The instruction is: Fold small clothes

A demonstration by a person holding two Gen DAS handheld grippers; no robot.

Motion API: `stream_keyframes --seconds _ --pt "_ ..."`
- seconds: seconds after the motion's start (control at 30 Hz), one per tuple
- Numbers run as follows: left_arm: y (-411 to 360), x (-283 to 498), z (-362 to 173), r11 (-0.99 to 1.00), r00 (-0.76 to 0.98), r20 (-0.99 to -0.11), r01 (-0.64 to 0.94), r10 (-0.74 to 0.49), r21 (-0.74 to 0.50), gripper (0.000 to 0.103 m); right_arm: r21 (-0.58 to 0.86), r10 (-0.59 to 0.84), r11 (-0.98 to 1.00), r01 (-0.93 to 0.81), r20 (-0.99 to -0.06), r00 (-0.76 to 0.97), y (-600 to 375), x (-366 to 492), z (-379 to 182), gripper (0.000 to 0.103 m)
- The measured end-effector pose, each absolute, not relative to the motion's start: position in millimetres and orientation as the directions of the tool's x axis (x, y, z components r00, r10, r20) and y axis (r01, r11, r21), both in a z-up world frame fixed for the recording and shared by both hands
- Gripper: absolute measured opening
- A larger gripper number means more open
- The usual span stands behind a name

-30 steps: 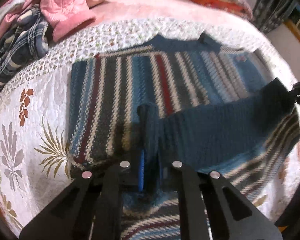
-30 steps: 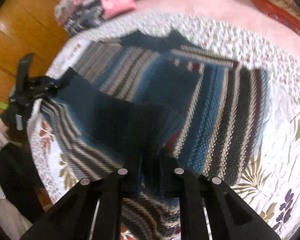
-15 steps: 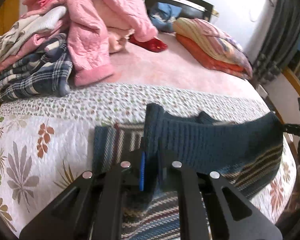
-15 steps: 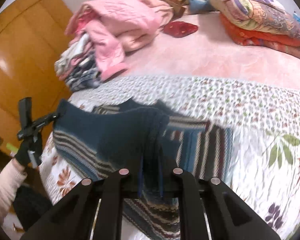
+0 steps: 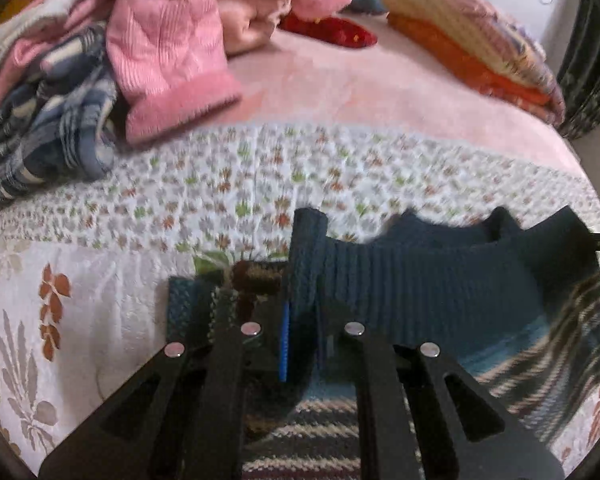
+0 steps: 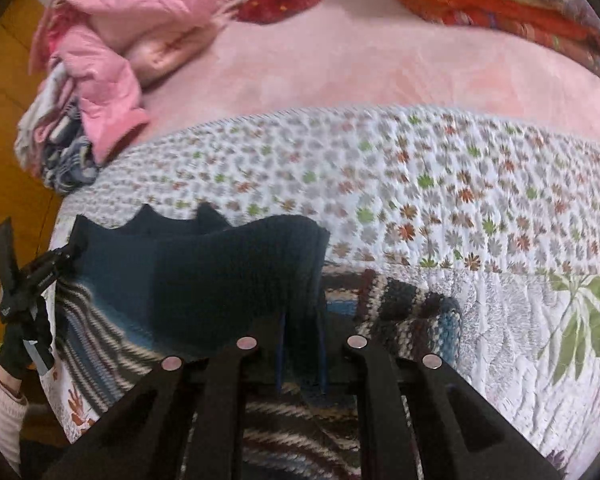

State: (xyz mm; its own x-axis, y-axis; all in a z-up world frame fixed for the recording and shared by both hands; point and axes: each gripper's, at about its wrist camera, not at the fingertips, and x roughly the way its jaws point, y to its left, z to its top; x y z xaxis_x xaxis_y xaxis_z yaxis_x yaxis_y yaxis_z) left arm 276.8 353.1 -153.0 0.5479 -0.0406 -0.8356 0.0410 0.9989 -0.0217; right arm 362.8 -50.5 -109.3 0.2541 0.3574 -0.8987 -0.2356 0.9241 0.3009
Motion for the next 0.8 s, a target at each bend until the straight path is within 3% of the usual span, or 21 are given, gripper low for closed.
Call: stream_keyframes --seconds 0.07,0.1,0.17,0.23,0.5,0.63,0.8 --pt "357.8 278.5 -162.9 0.999 0.532 -0.846 0.026 -0.029 -0.018 0.015 0.292 0.341 0.931 -0.219 -0.908 0.242 -51.4 361.4 -118.4 0.019" --pt "360.1 277.6 -164.6 1.0 0.528 -0.849 0.021 -0.03 -0.022 0.018 0.269 0.313 0.942 -0.202 -0.92 0.236 -52.2 361.3 -124.2 0.029" --pt "364.2 273.0 -162.6 1.0 0.527 -0.849 0.015 -0.031 -0.027 0.021 0.249 0.295 0.946 -0.206 -0.925 0.24 -51.0 357.3 -126.4 0.03" --pt "367.8 264.7 -154.4 1.0 0.518 -0.855 0.005 -0.012 -0.011 0.032 0.232 0.279 0.951 -0.203 -0.927 0.249 -54.2 351.8 -121.8 0.032" --pt "366.6 194.9 -95.0 0.999 0.557 -0.83 0.042 -0.041 -0.021 0.047 0.265 0.329 0.935 -0.236 -0.897 0.294 -76.6 287.5 -57.4 0.038" --pt "353.8 153.8 -81.4 0.991 0.528 -0.838 0.064 -0.137 -0.121 0.051 0.321 0.389 0.911 -0.257 -0.876 0.285 -75.7 244.4 -37.5 0.043" --pt "347.3 122.8 -102.0 0.966 0.459 -0.854 0.035 -0.245 -0.258 0.055 0.356 0.413 0.901 -0.248 -0.879 0.238 -69.9 211.0 -52.4 0.044"
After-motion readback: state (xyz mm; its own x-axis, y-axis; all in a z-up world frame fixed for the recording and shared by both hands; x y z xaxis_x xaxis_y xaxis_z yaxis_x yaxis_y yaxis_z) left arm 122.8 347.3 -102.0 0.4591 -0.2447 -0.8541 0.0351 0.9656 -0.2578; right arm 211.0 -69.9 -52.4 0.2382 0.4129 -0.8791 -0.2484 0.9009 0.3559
